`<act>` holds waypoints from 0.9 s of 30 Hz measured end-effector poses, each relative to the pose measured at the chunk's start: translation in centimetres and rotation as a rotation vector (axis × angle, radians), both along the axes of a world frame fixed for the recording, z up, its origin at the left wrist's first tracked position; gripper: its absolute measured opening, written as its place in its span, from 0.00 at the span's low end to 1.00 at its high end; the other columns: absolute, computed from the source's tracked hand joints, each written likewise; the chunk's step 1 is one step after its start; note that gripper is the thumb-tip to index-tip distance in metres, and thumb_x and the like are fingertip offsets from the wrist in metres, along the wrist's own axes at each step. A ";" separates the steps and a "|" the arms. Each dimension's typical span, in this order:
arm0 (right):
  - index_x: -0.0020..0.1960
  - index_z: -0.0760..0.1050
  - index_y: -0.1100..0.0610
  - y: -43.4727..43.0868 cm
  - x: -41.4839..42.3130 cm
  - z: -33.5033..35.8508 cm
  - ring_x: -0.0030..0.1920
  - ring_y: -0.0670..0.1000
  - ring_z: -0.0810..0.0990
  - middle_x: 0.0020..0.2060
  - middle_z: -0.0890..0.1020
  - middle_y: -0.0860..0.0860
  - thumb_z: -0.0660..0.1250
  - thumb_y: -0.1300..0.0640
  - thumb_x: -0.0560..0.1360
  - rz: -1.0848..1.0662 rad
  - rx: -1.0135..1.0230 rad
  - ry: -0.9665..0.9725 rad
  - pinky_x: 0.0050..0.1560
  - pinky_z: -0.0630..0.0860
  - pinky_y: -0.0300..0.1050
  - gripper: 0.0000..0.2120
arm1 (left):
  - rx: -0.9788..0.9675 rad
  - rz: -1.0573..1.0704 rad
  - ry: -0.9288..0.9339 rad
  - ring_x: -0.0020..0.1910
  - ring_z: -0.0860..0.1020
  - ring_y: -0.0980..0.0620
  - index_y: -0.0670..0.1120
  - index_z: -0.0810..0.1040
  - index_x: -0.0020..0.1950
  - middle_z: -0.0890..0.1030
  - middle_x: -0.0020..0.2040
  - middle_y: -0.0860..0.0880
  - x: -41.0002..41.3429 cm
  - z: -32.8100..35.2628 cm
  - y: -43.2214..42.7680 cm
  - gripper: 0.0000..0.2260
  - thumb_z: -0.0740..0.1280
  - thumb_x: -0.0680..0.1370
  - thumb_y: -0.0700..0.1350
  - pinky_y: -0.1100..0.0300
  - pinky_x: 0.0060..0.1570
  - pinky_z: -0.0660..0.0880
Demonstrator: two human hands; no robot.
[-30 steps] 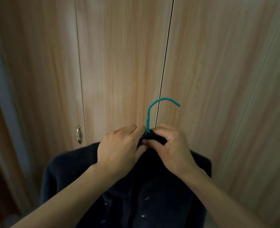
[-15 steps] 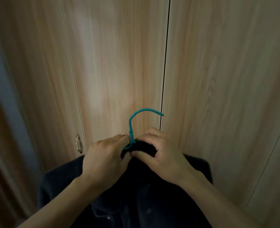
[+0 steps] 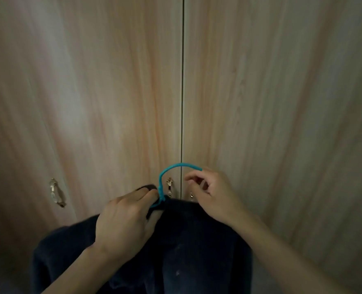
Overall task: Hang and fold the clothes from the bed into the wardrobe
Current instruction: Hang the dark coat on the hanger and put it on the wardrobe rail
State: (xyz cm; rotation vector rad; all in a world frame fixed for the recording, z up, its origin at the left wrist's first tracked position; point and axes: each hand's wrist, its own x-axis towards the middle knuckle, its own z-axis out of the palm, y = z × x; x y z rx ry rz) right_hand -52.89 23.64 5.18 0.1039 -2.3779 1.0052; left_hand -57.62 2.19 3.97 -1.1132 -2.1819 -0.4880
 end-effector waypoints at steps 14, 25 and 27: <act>0.57 0.79 0.52 -4.1 -0.6 -3.8 0.46 0.38 0.74 0.46 0.75 0.41 0.67 0.55 0.79 -0.237 0.125 -0.196 0.43 0.71 0.28 0.08 | -0.037 -0.124 -0.067 0.35 0.81 0.50 0.49 0.80 0.50 0.82 0.41 0.53 -1.2 -3.6 -5.6 0.13 0.62 0.73 0.54 0.56 0.28 0.77; 0.66 0.70 0.54 -0.9 -7.0 -6.2 0.54 0.50 0.75 0.60 0.71 0.49 0.64 0.51 0.79 -0.350 0.166 -0.471 0.55 0.74 0.43 0.17 | -0.036 -0.090 -0.006 0.32 0.79 0.52 0.49 0.80 0.48 0.80 0.39 0.54 -2.5 -2.1 -4.0 0.12 0.62 0.72 0.54 0.59 0.27 0.74; 0.64 0.70 0.51 0.0 -8.2 -7.1 0.55 0.51 0.76 0.58 0.72 0.49 0.61 0.46 0.78 -0.318 0.272 -0.517 0.59 0.75 0.48 0.17 | -0.036 -0.090 0.006 0.32 0.78 0.52 0.49 0.79 0.47 0.80 0.39 0.54 -2.8 -2.2 -3.5 0.11 0.62 0.72 0.53 0.60 0.26 0.72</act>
